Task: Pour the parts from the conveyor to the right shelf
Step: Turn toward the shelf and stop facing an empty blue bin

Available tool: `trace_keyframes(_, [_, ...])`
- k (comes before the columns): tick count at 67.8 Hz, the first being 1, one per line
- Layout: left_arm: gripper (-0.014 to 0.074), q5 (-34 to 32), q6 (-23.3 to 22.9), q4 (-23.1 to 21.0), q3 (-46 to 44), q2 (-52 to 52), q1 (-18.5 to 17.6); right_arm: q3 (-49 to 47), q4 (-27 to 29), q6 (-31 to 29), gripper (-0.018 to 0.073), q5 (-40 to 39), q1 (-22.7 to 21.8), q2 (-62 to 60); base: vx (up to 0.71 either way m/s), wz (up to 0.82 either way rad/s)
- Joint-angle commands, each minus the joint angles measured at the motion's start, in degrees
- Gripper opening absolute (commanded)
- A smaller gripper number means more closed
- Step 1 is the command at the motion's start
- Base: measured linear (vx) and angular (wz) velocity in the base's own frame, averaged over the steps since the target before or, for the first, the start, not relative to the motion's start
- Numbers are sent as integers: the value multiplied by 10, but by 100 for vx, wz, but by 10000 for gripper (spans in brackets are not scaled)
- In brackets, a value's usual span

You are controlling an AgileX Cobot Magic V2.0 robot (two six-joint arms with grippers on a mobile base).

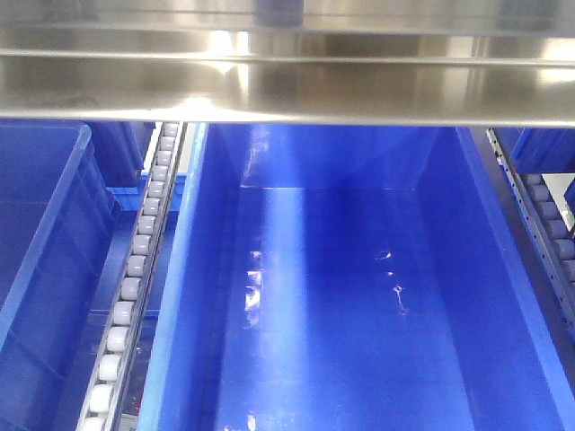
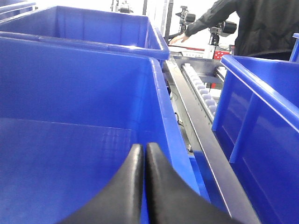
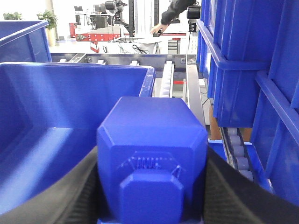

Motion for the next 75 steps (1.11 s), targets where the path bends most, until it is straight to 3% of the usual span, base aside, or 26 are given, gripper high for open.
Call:
trace_keyframes(1, [-6, -43, -3, -5, 12, -4, -2, -15, -4, -4, -4, -46, -3, 8, 0, 0])
trace_keyframes(44, [-6, -43, -3, -5, 12, -4, -2, -38, 1, -5, -1, -52, 1, 44, 0, 0])
trace_keyframes(60, [-6, -43, -3, -5, 12, -4, -2, -85, -8, -5, 3, -51, 57, 159, 0, 0])
trace_keyframes(75, [-6, -43, -3, -5, 12, -4, -2, -140, -8, -5, 10, -47, 142, 296, 0, 0])
